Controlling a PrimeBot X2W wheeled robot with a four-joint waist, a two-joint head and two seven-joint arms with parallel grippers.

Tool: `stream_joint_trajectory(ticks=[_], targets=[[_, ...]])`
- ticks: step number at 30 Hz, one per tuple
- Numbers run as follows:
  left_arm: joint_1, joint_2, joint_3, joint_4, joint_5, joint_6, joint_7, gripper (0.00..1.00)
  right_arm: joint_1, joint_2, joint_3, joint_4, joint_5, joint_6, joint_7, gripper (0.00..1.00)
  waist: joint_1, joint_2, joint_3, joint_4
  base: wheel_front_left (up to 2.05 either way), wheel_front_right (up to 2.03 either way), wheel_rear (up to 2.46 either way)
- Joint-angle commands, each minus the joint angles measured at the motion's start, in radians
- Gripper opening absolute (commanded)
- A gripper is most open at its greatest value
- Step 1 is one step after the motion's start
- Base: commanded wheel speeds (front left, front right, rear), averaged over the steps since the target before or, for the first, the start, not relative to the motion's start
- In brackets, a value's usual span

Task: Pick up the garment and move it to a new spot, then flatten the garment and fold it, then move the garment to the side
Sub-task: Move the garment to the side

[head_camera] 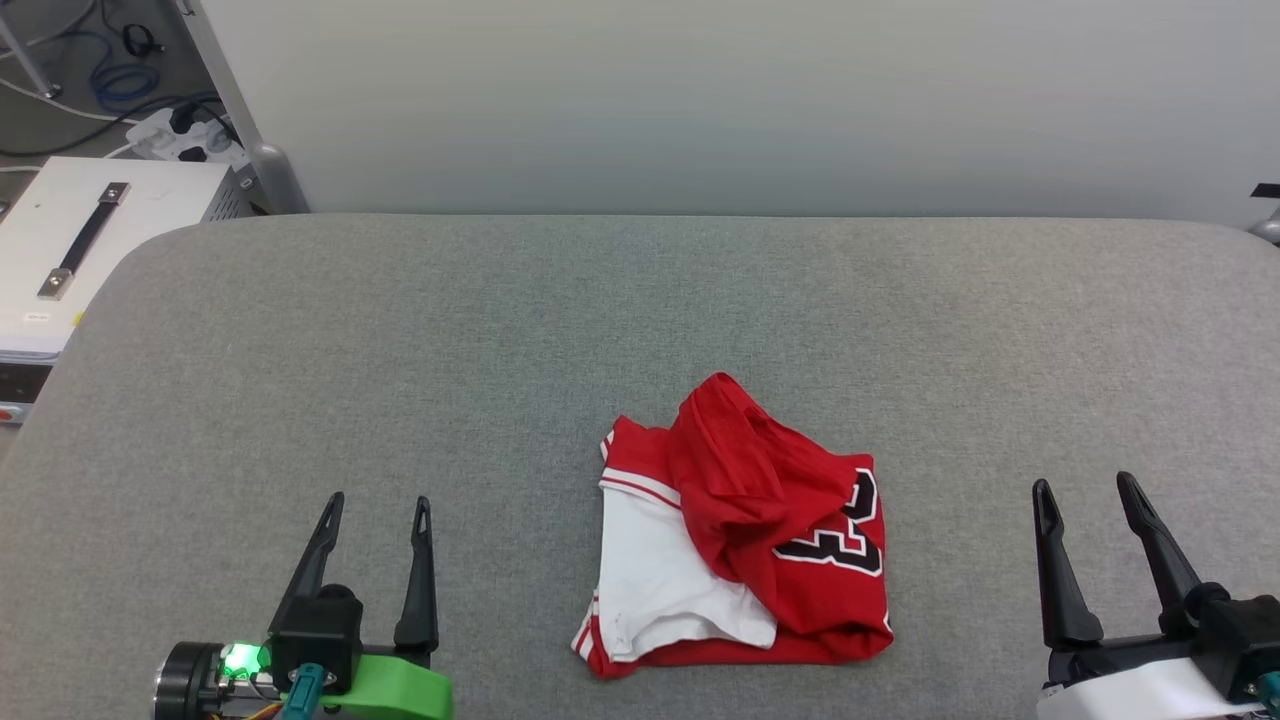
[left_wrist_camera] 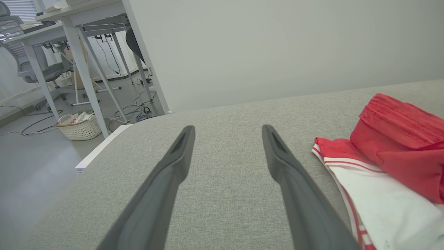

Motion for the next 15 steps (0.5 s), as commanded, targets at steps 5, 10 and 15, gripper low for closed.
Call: stream_joint_trajectory(ticks=[5,10,15], targets=[[0.012,0.003,-0.004,-0.002,-0.002,0.001,-0.006,1.0,-0.05,-0.03,-0.014,-0.024,-0.005,-0.001,-0.004,1.0,0.0,0.0,0.0,0.005,0.0,0.0,0.0],[0.001,0.0,-0.008,-0.003,-0.002,-0.001,-0.006,1.0,-0.19,-0.113,-0.022,-0.05,0.037,-0.001,0.054,1.0,0.0,0.0,0.014,0.009,0.0,0.0,0.0],[-0.016,-0.004,-0.013,-0.005,-0.001,-0.002,-0.006,1.0,-0.361,-0.236,0.061,-0.026,0.142,-0.001,0.236,1.0,0.0,0.0,0.035,0.019,0.0,0.0,0.0]])
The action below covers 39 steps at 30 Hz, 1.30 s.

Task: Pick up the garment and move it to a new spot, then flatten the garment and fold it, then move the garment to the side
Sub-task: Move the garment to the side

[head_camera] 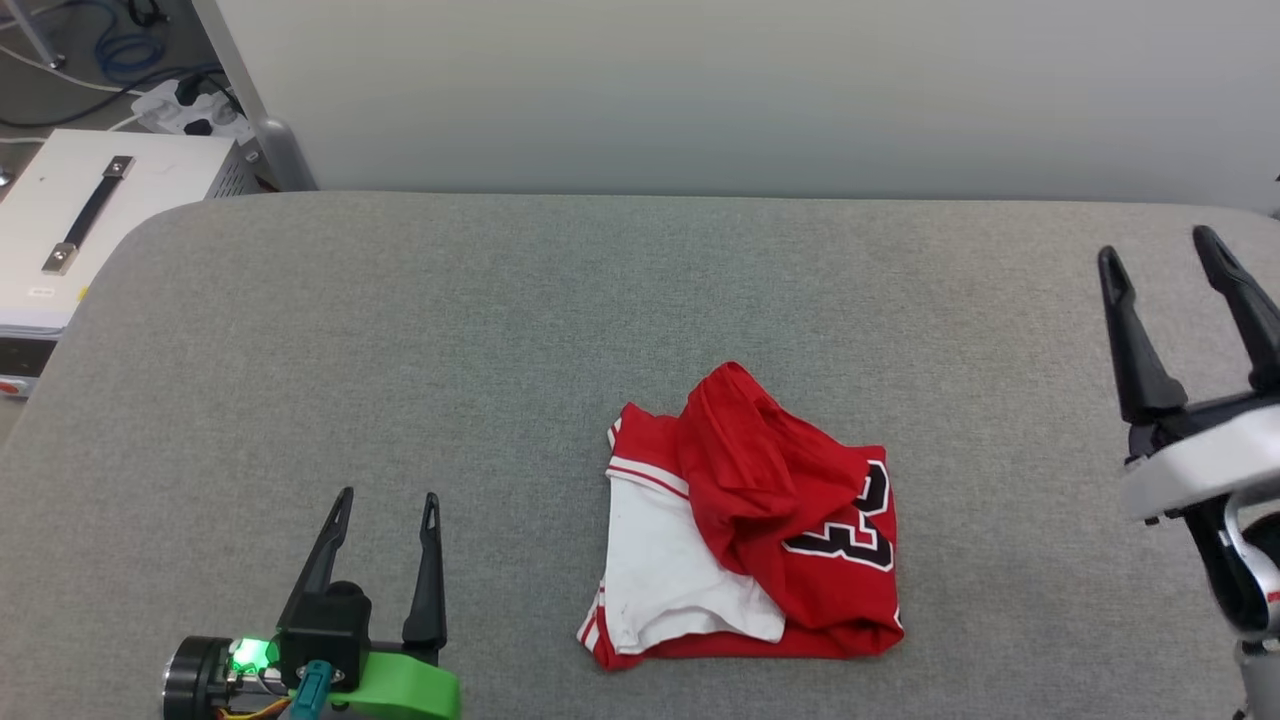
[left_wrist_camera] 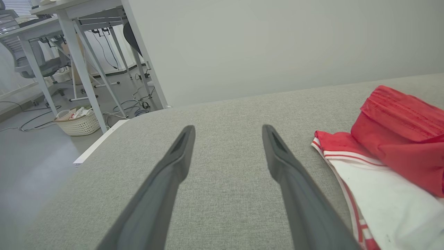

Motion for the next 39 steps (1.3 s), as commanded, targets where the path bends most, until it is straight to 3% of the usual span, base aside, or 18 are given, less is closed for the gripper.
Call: stream_joint_trajectory(ticks=[1,7,11,17,24,31,39], targets=[[-0.014,-0.004,-0.002,-0.003,-0.001,-0.002,-0.006,1.0,-0.039,-0.022,0.042,0.021,0.07,-0.001,0.082,1.0,0.0,0.0,0.012,0.008,0.0,0.0,0.0],[-0.031,-0.011,-0.01,-0.002,0.0,-0.003,-0.006,1.0,-0.139,-0.13,0.175,0.067,0.389,-0.001,0.511,1.0,0.0,0.0,0.04,0.025,0.0,0.0,0.0],[-0.042,-0.016,-0.015,-0.003,0.001,-0.001,-0.006,1.0,-0.151,-0.177,0.223,0.081,0.539,-0.001,0.727,1.0,0.0,0.0,0.061,0.037,0.0,0.0,0.0],[-0.064,-0.027,-0.028,-0.005,0.003,0.0,-0.006,1.0,-0.133,-0.206,0.275,0.099,0.646,-0.001,0.918,1.0,0.0,0.0,0.102,0.059,0.0,0.0,0.0],[-0.106,-0.04,-0.042,-0.005,0.004,0.0,-0.006,1.0,-0.128,-0.192,0.313,0.155,0.658,-0.001,0.965,1.0,0.0,0.0,0.169,0.093,0.0,0.0,0.0],[-0.145,-0.051,-0.056,-0.003,0.005,0.002,-0.006,1.0,-0.143,-0.146,0.346,0.256,0.653,-0.001,0.948,1.0,0.0,0.0,0.231,0.122,0.0,0.0,0.0],[-0.168,-0.059,-0.064,0.006,0.004,0.007,-0.006,1.0,-0.12,-0.138,0.435,0.315,0.641,-0.001,0.892,1.0,0.0,0.0,0.253,0.135,0.0,0.0,0.0]])
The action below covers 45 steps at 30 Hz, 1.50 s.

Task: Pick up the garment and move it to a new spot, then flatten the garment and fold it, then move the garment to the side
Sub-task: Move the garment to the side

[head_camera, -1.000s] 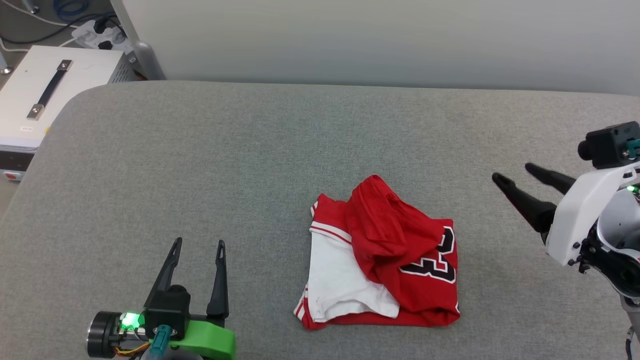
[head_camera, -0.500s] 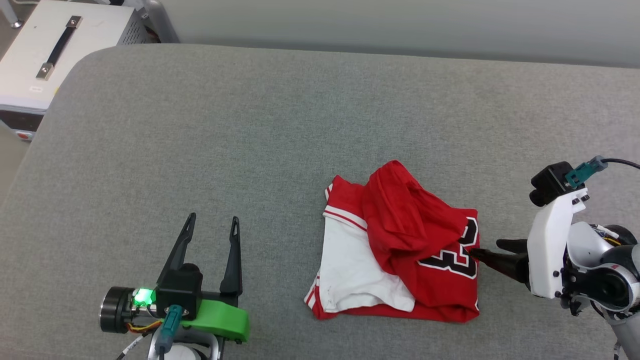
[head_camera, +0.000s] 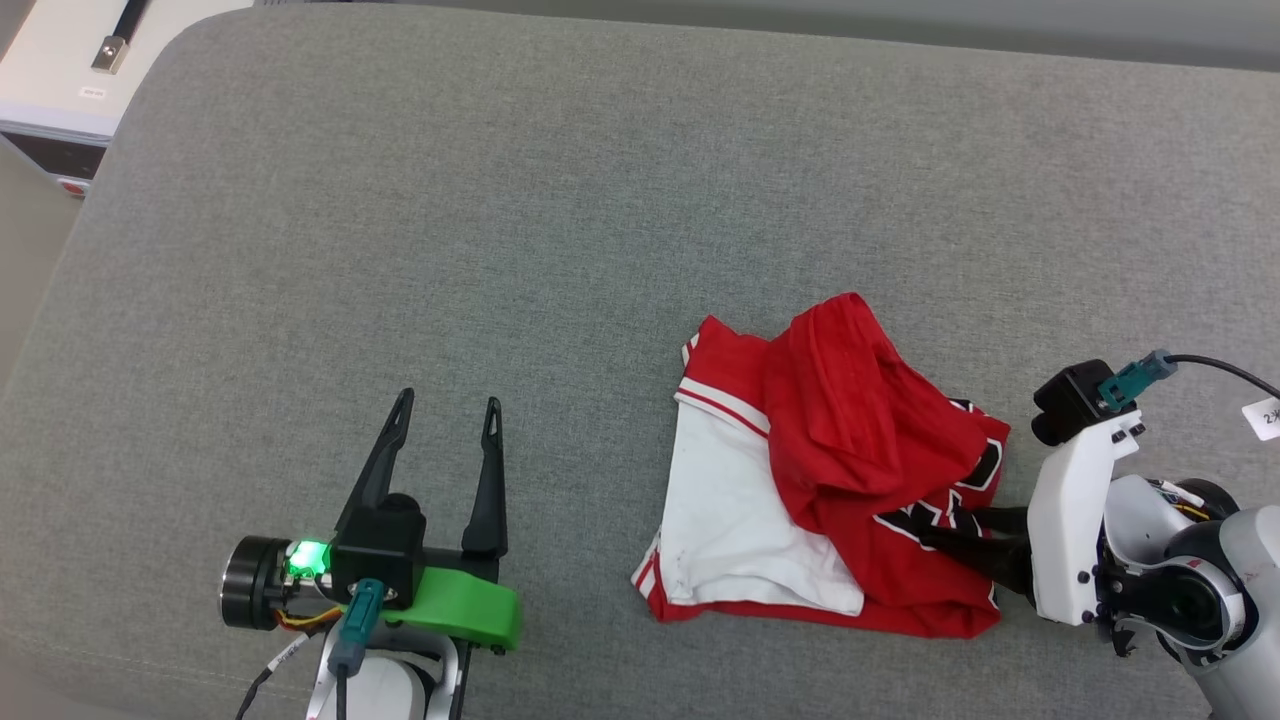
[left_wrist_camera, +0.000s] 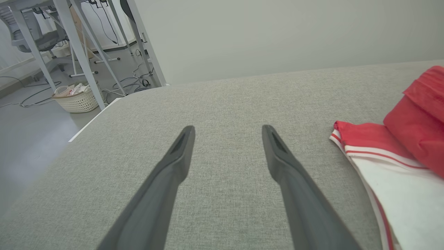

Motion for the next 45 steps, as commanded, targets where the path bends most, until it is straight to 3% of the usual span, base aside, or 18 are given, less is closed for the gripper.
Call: stream_joint_trajectory(ticks=[1,2,3,4,16,28,36,45], targets=[[-0.017,-0.004,0.002,0.003,0.003,0.007,-0.006,1.0,0.017,0.022,0.034,0.023,-0.005,-0.001,-0.023,1.0,0.0,0.0,0.003,0.003,0.0,0.0,0.0],[-0.017,-0.005,0.003,0.004,0.003,0.008,-0.006,1.0,0.015,0.021,0.044,0.023,-0.002,-0.001,-0.038,0.96,0.0,0.0,0.001,0.002,0.0,0.0,0.0],[-0.017,-0.004,0.004,0.004,0.003,0.008,-0.006,1.0,0.013,0.021,0.048,0.023,0.004,-0.001,-0.047,0.66,0.0,0.0,0.0,0.001,0.0,0.0,0.0],[-0.016,-0.004,0.005,0.005,0.002,0.008,-0.006,1.0,0.009,0.02,0.051,0.021,0.009,-0.001,-0.063,0.0,0.0,0.0,-0.003,0.0,0.0,0.0,0.0],[0.02,0.009,0.02,0.016,-0.001,0.011,-0.006,1.0,-0.06,-0.063,0.092,-0.045,-0.01,-0.001,-0.217,0.0,0.0,0.0,-0.066,-0.067,0.0,0.0,0.0],[0.046,0.025,0.046,0.013,-0.006,0.009,-0.006,1.0,-0.172,-0.235,0.153,-0.118,-0.118,-0.001,-0.302,0.0,0.0,0.0,-0.1,-0.276,0.0,0.0,0.0],[0.028,0.035,0.05,0.001,0.007,0.012,-0.006,1.0,-0.246,-0.309,0.155,-0.116,-0.153,-0.001,-0.332,0.0,0.0,0.0,-0.071,-0.374,0.0,0.0,0.0],[-0.026,0.063,0.053,-0.052,0.024,0.022,-0.006,1.0,-0.326,-0.407,0.111,-0.023,-0.186,-0.001,-0.37,0.0,0.0,0.0,0.056,-0.394,0.0,0.0,0.0]])
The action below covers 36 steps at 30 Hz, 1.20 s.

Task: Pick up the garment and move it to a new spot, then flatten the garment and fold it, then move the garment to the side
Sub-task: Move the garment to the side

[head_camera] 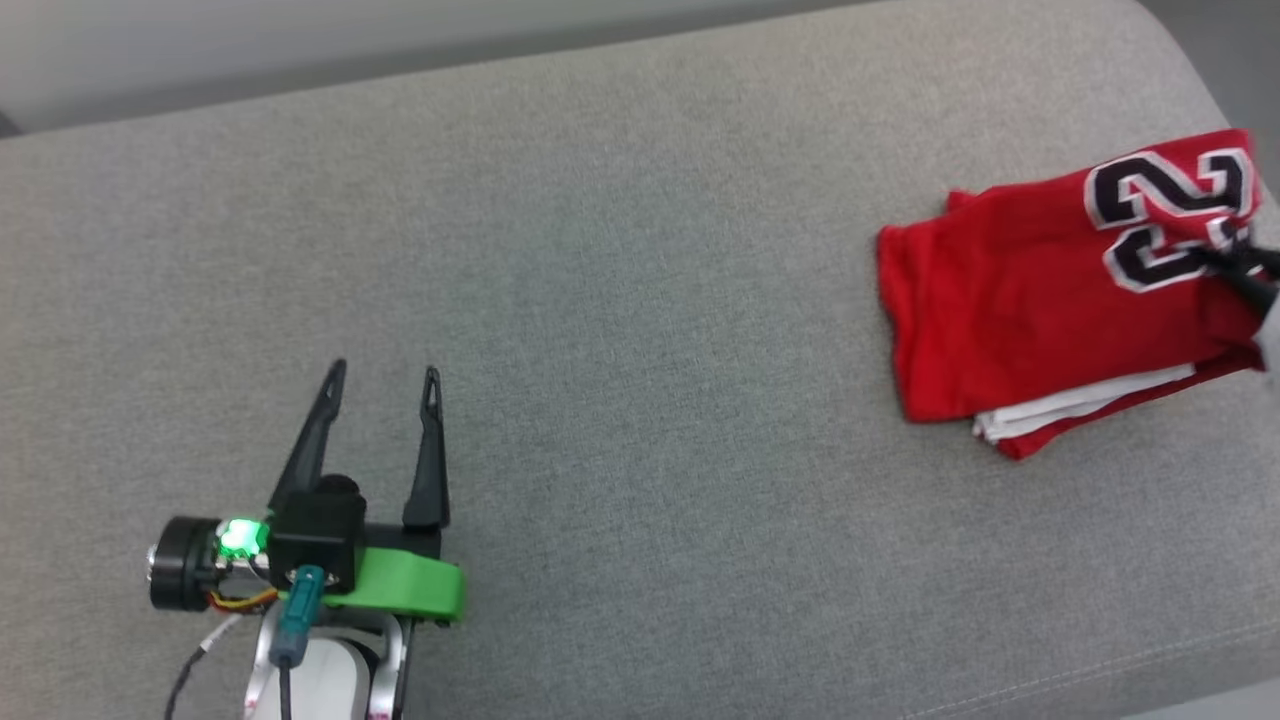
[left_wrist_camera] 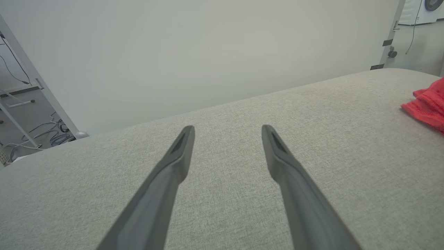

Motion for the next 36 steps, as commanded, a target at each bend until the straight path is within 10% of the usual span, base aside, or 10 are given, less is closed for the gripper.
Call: stream_joint_trajectory(ticks=[1,26,27,28,36], targets=[[-0.029,0.012,0.004,-0.012,0.014,0.012,-0.006,1.0,-0.03,-0.014,-0.013,0.024,-0.015,-0.001,-0.018,0.0,0.0,-0.0001,0.096,-0.002,0.0,0.0,0.0],[-0.156,0.054,-0.046,-0.158,0.046,0.085,-0.006,1.0,-0.311,-0.001,-0.187,0.671,-0.089,-0.001,-0.19,0.0,0.0,-0.0001,0.343,0.086,0.0,0.0,0.0],[-0.153,0.055,-0.048,-0.156,0.044,0.087,-0.006,1.0,-0.312,0.005,-0.187,0.69,-0.093,-0.001,-0.2,0.87,0.0,-0.0001,0.333,0.086,0.0,0.0,0.0],[-0.15,0.055,-0.05,-0.154,0.042,0.09,-0.006,1.0,-0.312,0.009,-0.186,0.702,-0.097,-0.001,-0.207,1.0,0.0,-0.0001,0.322,0.086,0.0,0.0,0.0],[-0.093,0.05,-0.063,-0.129,0.015,0.108,-0.006,1.0,-0.244,0.015,-0.173,0.721,-0.135,-0.001,-0.389,1.0,0.0,-0.0001,0.175,0.091,0.0,0.0,0.0]])
